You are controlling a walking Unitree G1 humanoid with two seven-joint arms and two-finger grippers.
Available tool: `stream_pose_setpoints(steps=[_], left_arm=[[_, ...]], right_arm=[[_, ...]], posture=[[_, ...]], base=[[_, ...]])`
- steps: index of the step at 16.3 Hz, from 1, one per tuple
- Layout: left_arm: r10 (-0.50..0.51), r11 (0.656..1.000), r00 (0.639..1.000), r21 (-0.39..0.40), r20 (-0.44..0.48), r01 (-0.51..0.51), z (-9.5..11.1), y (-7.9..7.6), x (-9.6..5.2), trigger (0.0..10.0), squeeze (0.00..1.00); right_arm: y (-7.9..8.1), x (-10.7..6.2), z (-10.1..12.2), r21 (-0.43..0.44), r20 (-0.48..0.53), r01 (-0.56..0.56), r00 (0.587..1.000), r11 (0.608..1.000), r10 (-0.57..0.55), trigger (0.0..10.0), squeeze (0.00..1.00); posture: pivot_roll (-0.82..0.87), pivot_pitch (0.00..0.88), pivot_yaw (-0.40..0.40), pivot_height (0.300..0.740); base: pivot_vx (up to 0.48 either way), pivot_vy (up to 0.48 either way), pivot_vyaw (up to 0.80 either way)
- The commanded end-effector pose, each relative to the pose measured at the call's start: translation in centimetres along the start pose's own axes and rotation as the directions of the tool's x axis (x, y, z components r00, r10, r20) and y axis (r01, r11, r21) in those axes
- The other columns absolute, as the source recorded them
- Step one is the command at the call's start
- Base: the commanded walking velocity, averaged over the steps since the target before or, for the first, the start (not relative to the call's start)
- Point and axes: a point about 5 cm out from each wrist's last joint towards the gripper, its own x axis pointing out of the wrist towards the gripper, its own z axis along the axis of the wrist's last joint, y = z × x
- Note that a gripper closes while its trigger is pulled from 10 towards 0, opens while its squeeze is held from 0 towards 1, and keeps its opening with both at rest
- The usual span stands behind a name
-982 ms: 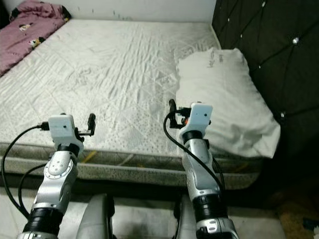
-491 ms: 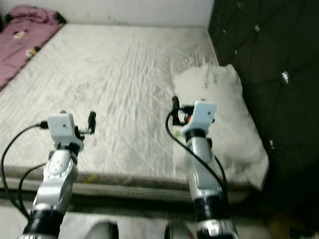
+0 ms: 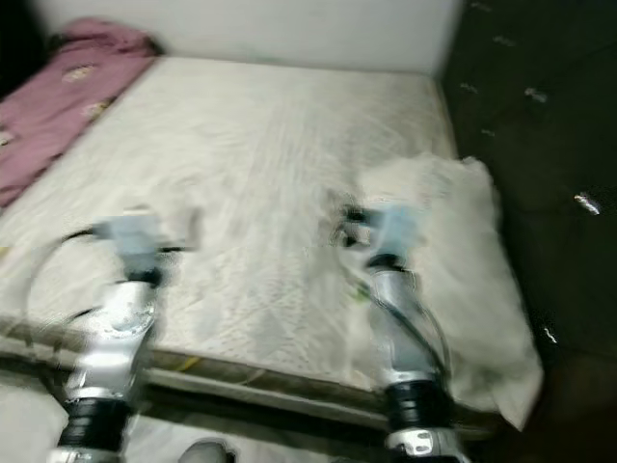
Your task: Clean up the room
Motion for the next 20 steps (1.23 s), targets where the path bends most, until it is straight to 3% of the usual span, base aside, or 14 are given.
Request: stream_pose_setpoints(steps=[1,10,20], left_arm=[[0.061,0.997,0.998,0.041,-0.024,-0.060,-0.29,2.21,-0.30,10.0,0.00],[0.087,0.996,0.996,0.024,-0.026,-0.086,-0.20,1.86,-0.83,10.0,0.00],[0.091,0.996,0.996,0.015,-0.021,-0.091,0.21,1.70,-0.71,10.0,0.00]], right_arm=[[2.10,0.14,0.30,0.015,0.011,-0.059,0.998,0.998,0.059,10.0,0.00],[2.82,0.39,0.04,-0.002,-0.007,-0.105,0.994,0.994,0.105,10.0,0.00],[2.94,0.43,-0.04,-0.067,-0.015,-0.087,0.996,0.994,0.086,10.0,0.00]], posture=[[0.09,0.000,0.017,0.740],[0.13,0.000,-0.025,0.740],[0.11,0.000,-0.035,0.740]], base=[[0.000,0.000,-0.46],[0.000,0.000,-0.46],[0.000,0.000,0.00]])
